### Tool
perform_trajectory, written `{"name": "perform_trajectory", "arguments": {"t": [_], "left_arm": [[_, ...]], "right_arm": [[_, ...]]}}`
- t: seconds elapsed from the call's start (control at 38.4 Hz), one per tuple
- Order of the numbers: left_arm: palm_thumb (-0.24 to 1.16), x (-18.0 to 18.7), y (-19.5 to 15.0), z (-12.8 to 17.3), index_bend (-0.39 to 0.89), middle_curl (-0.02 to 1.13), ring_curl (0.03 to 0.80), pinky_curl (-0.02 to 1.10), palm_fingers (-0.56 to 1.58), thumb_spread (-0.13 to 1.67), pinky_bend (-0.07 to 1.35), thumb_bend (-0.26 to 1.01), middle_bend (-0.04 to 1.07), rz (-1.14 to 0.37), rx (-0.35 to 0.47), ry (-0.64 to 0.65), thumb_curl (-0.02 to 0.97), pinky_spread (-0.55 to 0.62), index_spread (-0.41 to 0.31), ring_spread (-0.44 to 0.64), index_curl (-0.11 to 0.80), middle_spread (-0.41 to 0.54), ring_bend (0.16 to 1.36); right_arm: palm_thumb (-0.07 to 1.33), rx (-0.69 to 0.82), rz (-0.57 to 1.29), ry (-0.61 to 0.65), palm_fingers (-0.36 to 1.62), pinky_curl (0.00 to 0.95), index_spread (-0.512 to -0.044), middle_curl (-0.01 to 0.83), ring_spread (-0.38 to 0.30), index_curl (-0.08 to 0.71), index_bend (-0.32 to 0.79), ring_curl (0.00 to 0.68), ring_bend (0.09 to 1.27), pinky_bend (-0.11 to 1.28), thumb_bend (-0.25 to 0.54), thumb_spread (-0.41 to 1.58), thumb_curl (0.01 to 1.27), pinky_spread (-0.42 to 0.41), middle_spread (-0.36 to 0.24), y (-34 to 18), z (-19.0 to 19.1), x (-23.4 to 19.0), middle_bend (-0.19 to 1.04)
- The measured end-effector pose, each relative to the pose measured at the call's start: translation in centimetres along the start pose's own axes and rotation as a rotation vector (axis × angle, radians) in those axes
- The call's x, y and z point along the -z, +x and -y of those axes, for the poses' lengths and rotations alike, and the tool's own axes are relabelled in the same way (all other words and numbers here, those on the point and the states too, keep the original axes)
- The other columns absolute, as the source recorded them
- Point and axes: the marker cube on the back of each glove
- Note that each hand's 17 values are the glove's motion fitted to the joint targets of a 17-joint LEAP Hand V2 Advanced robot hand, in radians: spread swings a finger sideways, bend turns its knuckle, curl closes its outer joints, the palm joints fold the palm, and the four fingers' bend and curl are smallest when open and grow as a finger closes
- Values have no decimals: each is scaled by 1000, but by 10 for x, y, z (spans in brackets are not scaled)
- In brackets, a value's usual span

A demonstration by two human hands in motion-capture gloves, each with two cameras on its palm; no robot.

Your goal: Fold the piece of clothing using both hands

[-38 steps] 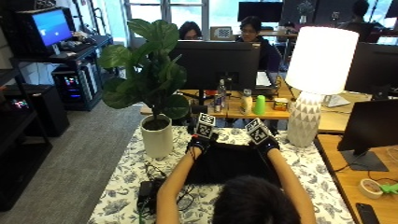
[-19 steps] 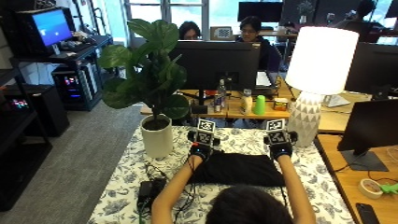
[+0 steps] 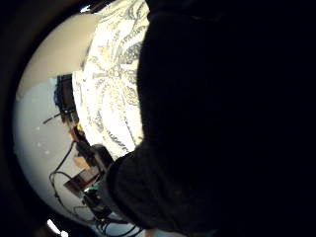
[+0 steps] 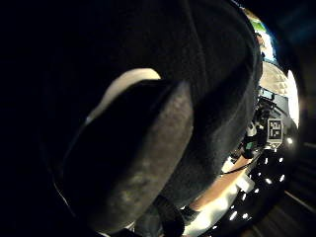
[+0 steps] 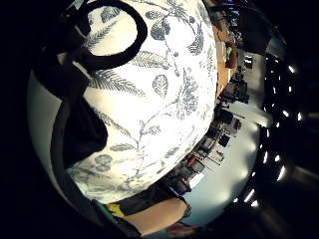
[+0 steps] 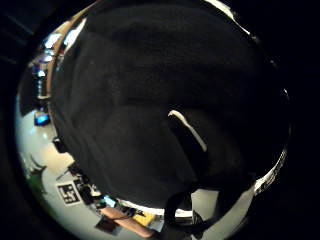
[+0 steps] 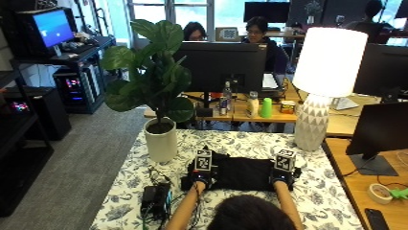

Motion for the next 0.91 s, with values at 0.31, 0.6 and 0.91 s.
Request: {"name": "perform_trajectory", "arguments": {"t": [0.31, 0.6, 0.91], "left_arm": [[-5, 0, 4, -1, 134, 276, 351, 380, 48, 1088, 534, -23, 182, 20, -33, -13, 203, 410, -21, 385, 301, 259, 589], [0, 9, 4, -4, 145, 282, 333, 372, 77, 1073, 547, -20, 177, 66, -1, -95, 212, 398, -35, 397, 299, 246, 583], [10, 37, -16, -8, 117, 281, 331, 374, 122, 1101, 586, -17, 171, -4, 20, -132, 216, 343, -22, 346, 281, 230, 627]], "right_arm": [[743, 327, 110, 442, 1095, 370, -175, 462, -141, 112, 101, 402, 689, 757, 74, 1190, 258, -195, -84, -21, 18, 4, 379], [995, 125, 113, 550, 1309, 389, -200, 500, -192, 232, 171, 454, 722, 700, 138, 1082, 315, -309, -147, -9, 35, 20, 422], [1090, 541, 493, 638, 1309, 406, -208, 522, -210, 298, 160, 464, 713, 713, 128, 1054, 333, -336, -152, -2, -18, 83, 448]]}}
